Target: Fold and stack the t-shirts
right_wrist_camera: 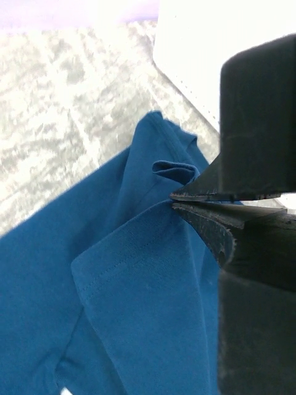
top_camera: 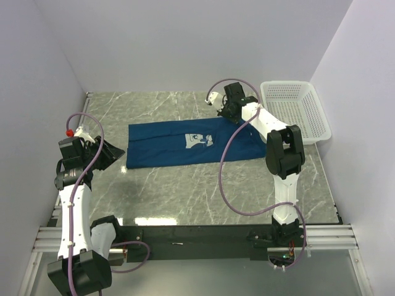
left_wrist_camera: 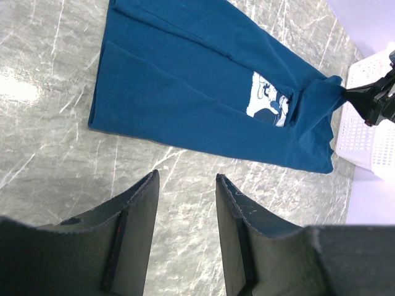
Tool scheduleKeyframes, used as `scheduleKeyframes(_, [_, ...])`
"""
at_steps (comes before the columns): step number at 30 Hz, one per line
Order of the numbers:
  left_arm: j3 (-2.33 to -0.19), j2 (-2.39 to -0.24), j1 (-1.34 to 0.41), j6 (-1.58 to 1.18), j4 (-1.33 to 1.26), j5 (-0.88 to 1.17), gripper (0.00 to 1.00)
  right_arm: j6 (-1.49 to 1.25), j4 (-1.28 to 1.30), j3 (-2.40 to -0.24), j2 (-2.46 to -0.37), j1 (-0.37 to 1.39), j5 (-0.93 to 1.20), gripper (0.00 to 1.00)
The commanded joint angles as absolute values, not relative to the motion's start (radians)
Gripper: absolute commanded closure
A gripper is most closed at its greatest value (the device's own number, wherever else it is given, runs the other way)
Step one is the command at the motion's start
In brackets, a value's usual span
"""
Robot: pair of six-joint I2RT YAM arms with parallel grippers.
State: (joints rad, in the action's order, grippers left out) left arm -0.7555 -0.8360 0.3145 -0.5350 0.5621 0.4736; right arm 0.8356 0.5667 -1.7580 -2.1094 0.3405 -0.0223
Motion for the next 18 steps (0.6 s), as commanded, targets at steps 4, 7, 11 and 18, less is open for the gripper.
scheduleKeyframes(4, [-0.749, -0.838, 0.318, -0.518, 0.541, 0.485, 0.53, 0.804, 0.488, -1.808, -2.081, 0.357, -0.146, 0.54])
scheduleKeyframes(7, [-0.749, -0.838, 0.319, -0.518, 0.541, 0.485, 0.53, 0.756, 0.490, -1.836, -2.108, 0.357, -0.162, 0.38])
scheduleKeyframes(11, [-0.749, -0.836, 0.318, -0.518, 0.540, 0.486, 0.53, 0.634, 0.409, -1.813, -2.056, 0.325, -0.106, 0.25])
scheduleKeyframes(18, [-0.744, -0.838, 0.319, -0.518, 0.535, 0.503, 0.53, 0.471, 0.786, -2.031, -2.160, 0.238, 0.372, 0.39])
